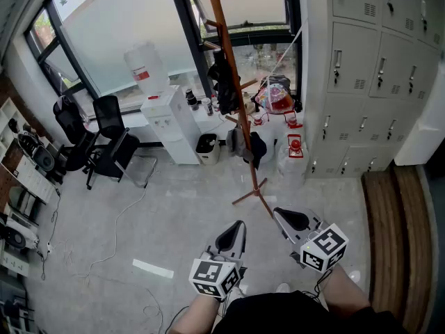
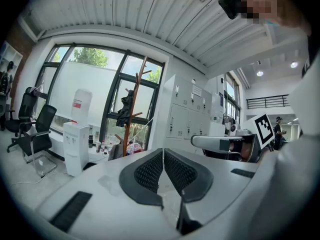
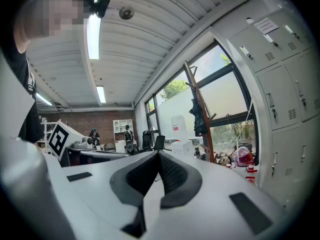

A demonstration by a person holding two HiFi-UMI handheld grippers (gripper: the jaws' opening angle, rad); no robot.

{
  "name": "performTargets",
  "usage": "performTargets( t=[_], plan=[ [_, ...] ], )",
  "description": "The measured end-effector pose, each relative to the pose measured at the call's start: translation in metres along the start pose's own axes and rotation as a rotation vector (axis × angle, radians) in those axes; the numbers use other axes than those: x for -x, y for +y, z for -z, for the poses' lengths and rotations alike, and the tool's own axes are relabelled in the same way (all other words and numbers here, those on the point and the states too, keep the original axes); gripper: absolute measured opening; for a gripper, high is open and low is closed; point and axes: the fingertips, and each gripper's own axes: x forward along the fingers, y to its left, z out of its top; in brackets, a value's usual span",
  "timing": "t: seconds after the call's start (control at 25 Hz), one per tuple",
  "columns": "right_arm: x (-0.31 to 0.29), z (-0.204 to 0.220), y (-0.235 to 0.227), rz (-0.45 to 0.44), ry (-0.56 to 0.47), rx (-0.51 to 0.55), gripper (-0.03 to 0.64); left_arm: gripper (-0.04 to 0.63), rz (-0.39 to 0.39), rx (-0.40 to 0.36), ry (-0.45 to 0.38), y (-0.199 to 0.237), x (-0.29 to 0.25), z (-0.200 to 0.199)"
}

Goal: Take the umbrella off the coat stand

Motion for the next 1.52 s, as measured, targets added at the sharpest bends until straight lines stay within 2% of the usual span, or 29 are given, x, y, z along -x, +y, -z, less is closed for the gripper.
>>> performTargets(
  t=[0.72,1.52],
  plan=[
    [-0.019,-0.002,0.02,-0.016,-0.002,-0.003,0.054,0.023,-0.007,-0.003,0.005,0.022,0.019,-0.002],
    [-0.07,0.003,0.053,0.01,0.024,-0.004,0.054,0.023,0.008,0.024,0.01,0.081,0.047,-0.001]
  ],
)
